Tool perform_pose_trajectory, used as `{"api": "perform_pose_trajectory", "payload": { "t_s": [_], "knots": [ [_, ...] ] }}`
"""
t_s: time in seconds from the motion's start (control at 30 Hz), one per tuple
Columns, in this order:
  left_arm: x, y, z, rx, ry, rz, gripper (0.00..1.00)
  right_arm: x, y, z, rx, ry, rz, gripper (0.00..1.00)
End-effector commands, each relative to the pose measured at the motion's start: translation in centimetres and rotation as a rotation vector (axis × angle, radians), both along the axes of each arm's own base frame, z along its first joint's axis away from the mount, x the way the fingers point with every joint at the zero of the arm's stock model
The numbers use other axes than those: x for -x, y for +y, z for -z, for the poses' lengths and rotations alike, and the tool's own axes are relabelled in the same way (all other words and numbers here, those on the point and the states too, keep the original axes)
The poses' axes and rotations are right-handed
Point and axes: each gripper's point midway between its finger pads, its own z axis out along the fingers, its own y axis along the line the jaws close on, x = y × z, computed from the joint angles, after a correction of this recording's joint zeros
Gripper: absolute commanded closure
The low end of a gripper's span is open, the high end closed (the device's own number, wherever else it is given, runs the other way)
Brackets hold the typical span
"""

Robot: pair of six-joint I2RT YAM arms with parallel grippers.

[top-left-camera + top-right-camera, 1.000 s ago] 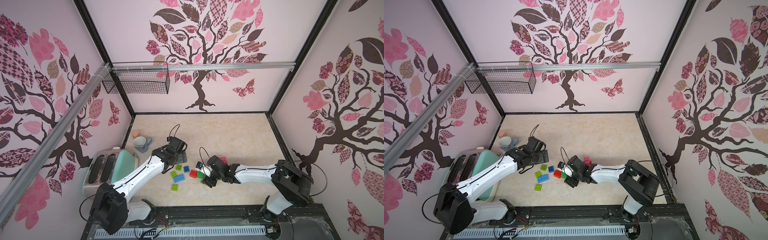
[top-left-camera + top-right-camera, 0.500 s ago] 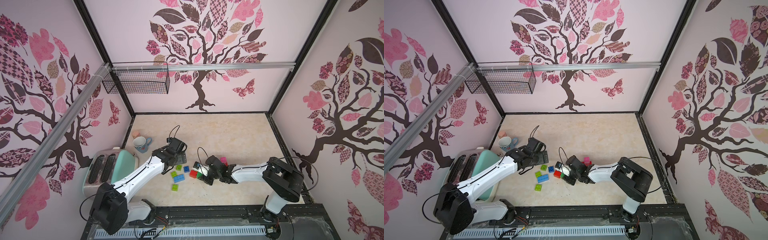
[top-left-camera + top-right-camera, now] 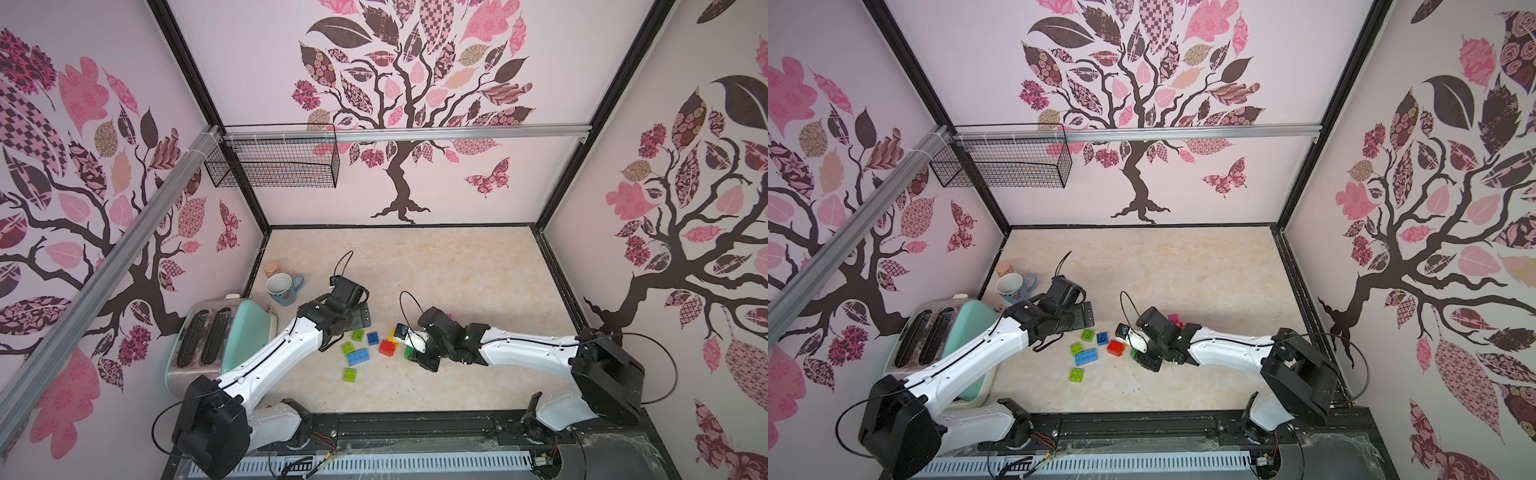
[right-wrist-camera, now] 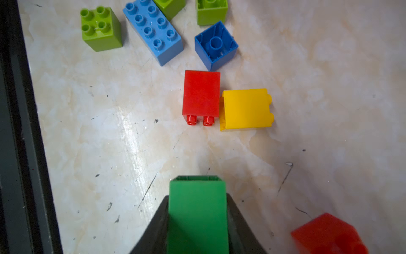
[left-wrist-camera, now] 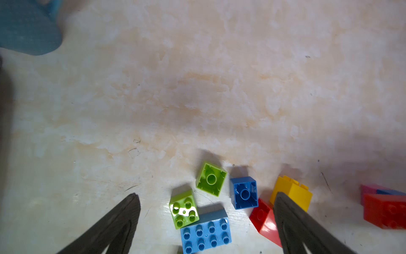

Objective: Assemble the number 4 with lego
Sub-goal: Pick up the lego brick from the center of the board, then place the lego brick at the center of the board.

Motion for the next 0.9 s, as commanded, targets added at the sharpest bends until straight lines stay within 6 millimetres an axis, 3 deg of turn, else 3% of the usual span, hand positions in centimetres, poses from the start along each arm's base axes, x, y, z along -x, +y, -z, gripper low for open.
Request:
{"api": "perform_pose_trajectory", "payload": {
  "t_s": [0.0, 0.23, 0.43, 0.7, 0.87],
  "knots": [
    [0.8, -3.5, 0.1, 0.143, 0.025, 0.168, 0.03, 0.0, -0.8, -1.8, -0.023, -0.057, 0.009, 0.76],
    [4.2, -9.0, -2.6, 0.389, 0.169, 0.427, 0.09, -1.1, 0.4, -6.5, -0.254, -0.222, 0.032, 0.77],
    [5.8, -12.2, -5.5, 0.592, 0.208, 0.557, 0.13, -1.2, 1.1, -9.5, -0.373, -0.318, 0.001, 0.76],
    [6.4, -14.3, -5.6, 0.676, 0.263, 0.609, 0.18, -1.7, 2.8, -12.1, -0.493, -0.372, -0.018, 0.75],
    [6.5, -14.9, -5.6, 0.694, 0.268, 0.616, 0.38, -1.7, 3.9, -13.8, -0.582, -0.391, -0.044, 0.75]
  ]
}}
